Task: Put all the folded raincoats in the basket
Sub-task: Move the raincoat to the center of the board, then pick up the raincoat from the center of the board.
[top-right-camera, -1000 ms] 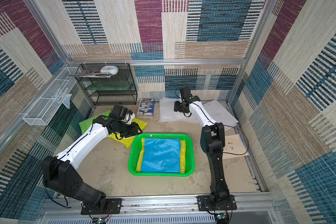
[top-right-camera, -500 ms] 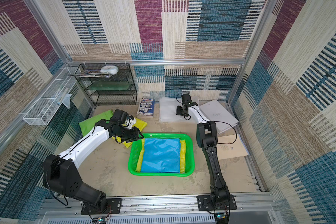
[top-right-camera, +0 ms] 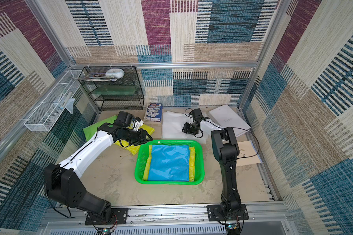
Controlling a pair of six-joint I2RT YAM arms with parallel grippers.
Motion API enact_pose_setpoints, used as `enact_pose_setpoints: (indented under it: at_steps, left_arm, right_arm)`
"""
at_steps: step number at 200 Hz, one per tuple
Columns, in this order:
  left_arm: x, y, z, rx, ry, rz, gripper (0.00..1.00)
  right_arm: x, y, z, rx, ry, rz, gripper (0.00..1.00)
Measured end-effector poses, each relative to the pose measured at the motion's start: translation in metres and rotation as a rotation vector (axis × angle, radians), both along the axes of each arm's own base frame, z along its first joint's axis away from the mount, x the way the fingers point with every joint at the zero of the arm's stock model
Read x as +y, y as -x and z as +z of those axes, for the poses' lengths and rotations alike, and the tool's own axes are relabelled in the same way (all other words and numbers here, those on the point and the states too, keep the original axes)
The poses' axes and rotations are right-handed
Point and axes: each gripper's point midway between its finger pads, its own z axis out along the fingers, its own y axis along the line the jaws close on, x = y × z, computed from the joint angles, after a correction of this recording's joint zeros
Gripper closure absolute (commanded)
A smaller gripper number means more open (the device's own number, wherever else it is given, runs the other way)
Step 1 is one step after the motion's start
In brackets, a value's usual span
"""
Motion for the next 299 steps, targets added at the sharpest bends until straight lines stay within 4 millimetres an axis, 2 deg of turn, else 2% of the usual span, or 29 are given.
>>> enact_pose_setpoints:
  at_steps: [24, 54, 74, 100, 117, 136, 165, 215, 260, 299]
  left_arm:
    - [-0.006, -0.009, 0.009, -0.005, 0.027, -0.005, 0.50]
    - [-0.017, -0.038, 0.015, -0.041, 0.032, -0.027, 0.49]
    - [-0.025, -0.068, 0.011, -0.061, 0.011, -0.052, 0.46]
    - [-0.032, -0.111, -0.011, -0.079, -0.040, -0.071, 0.43]
    - [-0.031, -0.142, -0.038, -0.078, -0.111, -0.077, 0.42]
    - [-0.029, -0.165, -0.069, -0.056, -0.161, -0.089, 0.42]
    - [-0.024, -0.163, -0.108, 0.030, -0.195, -0.111, 0.42]
    - [-0.032, -0.147, -0.151, 0.135, -0.159, -0.141, 0.43]
    - [-0.044, -0.149, -0.161, 0.146, -0.095, -0.141, 0.46]
    - [-0.048, -0.154, -0.164, 0.118, -0.066, -0.141, 0.67]
  right_arm:
    - [0.004, 0.031, 0.008, 0.053, -0.032, 0.021, 0.38]
    - [0.001, 0.033, 0.030, 0.047, -0.025, 0.015, 0.34]
    - [0.000, 0.032, 0.051, 0.014, -0.040, 0.014, 0.33]
    - [0.002, 0.035, 0.068, -0.008, -0.057, 0.021, 0.33]
    - [0.000, 0.037, 0.075, -0.016, -0.054, 0.021, 0.31]
    - [-0.004, 0.041, 0.082, -0.031, -0.048, 0.019, 0.28]
    - [-0.012, 0.044, 0.092, -0.050, -0.046, 0.006, 0.27]
    - [-0.014, 0.038, 0.098, -0.066, -0.050, -0.002, 0.26]
    - [-0.027, 0.036, 0.098, -0.063, -0.025, -0.034, 0.25]
    - [-0.054, 0.029, 0.095, -0.068, -0.034, -0.083, 0.26]
